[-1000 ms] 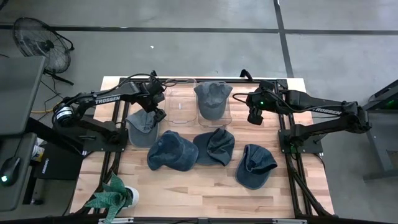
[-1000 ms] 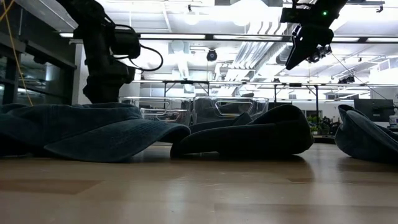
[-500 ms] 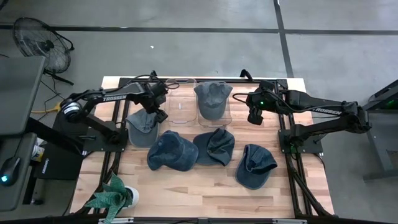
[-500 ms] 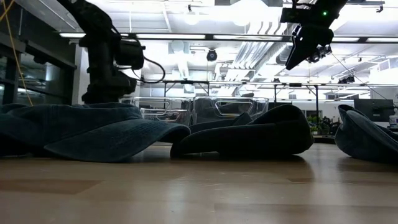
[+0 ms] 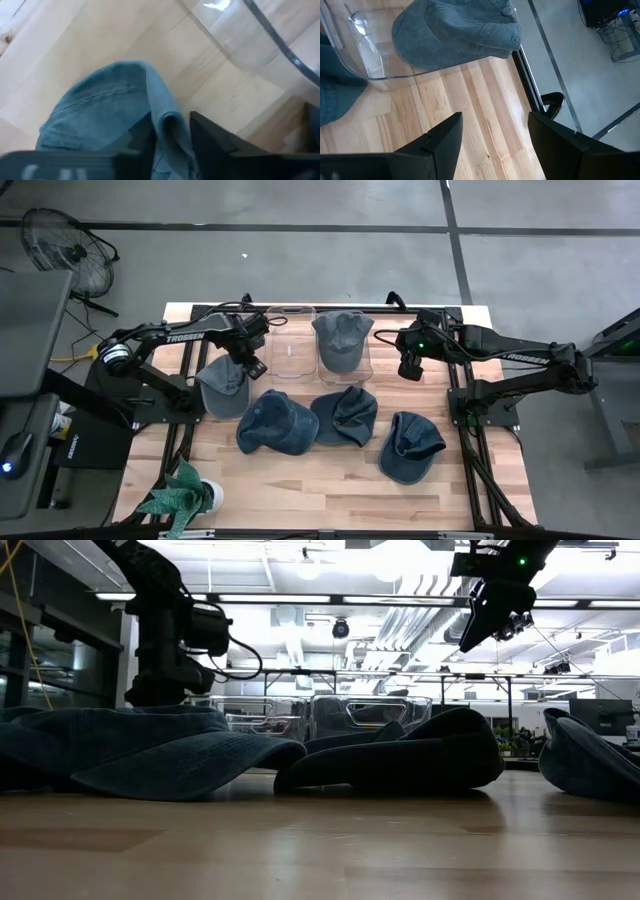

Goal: Pick & Place hat
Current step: Put the gray cap into the right transparent bin

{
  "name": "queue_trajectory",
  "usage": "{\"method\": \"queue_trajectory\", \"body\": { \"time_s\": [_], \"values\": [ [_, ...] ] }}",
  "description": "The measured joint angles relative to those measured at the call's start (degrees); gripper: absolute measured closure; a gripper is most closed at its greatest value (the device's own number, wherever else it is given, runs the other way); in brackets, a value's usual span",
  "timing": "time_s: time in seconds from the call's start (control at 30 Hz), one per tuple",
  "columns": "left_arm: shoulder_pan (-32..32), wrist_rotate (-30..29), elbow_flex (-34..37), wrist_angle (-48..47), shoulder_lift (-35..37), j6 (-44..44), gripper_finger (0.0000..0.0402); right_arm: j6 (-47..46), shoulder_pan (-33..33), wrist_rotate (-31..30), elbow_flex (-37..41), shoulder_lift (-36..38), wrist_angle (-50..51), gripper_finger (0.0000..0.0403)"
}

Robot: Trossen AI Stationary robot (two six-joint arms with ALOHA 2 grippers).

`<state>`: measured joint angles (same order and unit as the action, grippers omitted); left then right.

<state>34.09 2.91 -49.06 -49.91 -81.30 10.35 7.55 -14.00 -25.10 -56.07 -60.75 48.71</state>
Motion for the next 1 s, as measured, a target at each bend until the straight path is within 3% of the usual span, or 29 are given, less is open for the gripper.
{"method": "queue_trajectory", "body": {
  "time_s": [0.17, 0.6, 1.0],
  "values": [
    [0.00, 1.45, 0.00, -0.51, 0.02, -1.32, 0.0387, -0.02, 0.00, 0.00, 0.00, 0.00, 0.00, 0.0182],
    [0.02, -2.52, -1.51, -7.40, 2.35, -2.60, 0.0393, -0.04, 0.00, 0.00, 0.00, 0.00, -0.02, 0.0182],
    [0.02, -12.57, -22.37, -24.30, 7.04, -3.12, 0.0393, -1.18, 0.02, 0.31, 0.00, 0.00, -0.02, 0.0182]
  ]
}}
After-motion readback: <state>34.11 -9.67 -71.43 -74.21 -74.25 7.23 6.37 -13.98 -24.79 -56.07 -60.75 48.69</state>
